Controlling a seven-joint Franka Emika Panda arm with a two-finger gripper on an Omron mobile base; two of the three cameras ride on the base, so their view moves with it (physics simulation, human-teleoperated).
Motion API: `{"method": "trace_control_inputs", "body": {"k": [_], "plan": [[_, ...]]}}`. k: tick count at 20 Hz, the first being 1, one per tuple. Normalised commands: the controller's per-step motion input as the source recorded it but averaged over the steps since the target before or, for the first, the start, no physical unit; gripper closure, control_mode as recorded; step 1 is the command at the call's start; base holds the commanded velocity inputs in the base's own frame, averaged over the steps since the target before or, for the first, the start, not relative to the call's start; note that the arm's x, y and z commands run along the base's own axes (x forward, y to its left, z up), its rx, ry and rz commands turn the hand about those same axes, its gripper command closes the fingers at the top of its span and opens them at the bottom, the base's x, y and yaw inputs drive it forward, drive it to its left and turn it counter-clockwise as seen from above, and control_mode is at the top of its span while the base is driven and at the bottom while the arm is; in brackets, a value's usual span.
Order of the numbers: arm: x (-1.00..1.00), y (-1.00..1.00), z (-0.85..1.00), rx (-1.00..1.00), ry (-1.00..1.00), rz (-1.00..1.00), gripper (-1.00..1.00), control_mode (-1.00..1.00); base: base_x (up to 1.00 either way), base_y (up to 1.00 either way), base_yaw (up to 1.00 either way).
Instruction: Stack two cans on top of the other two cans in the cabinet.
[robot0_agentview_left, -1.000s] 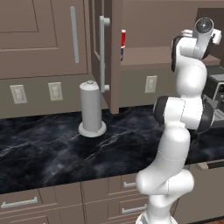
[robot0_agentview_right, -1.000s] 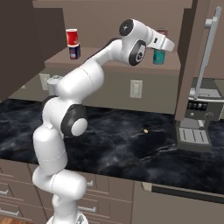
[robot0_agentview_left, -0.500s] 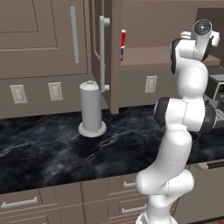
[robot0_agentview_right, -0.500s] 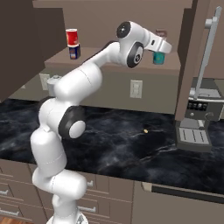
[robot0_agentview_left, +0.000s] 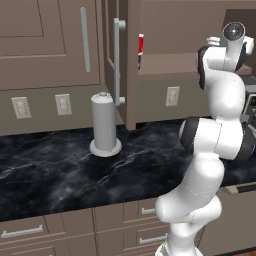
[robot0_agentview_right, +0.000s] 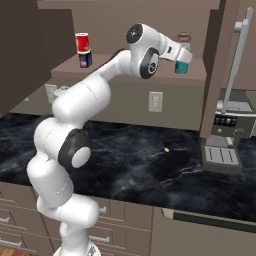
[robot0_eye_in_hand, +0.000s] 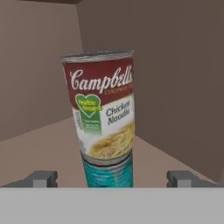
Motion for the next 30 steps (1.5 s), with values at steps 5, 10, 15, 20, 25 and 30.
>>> {"method": "trace_control_inputs", "body": {"k": [5, 10, 15, 20, 25, 30], "plan": [[-0.73, 0.55, -0.10, 0.00, -0.07, 0.03, -1.00, -1.00, 0.00, 0.00, 0.00], [-0.76, 0.67, -0.22, -0.01, -0.11, 0.14, -1.00, -1.00, 0.00, 0.00, 0.00], [-0.76, 0.67, -0.22, 0.00, -0.01, 0.21, -1.00, -1.00, 0.00, 0.00, 0.00], [-0.79, 0.60, -0.20, 0.00, 0.00, 0.22, -1.00, -1.00, 0.00, 0.00, 0.00], [-0.83, 0.61, -0.19, 0.00, 0.00, 0.18, -1.00, -1.00, 0.00, 0.00, 0.00], [-0.85, 0.58, -0.12, 0.00, 0.00, 0.11, -1.00, -1.00, 0.00, 0.00, 0.00]]}}
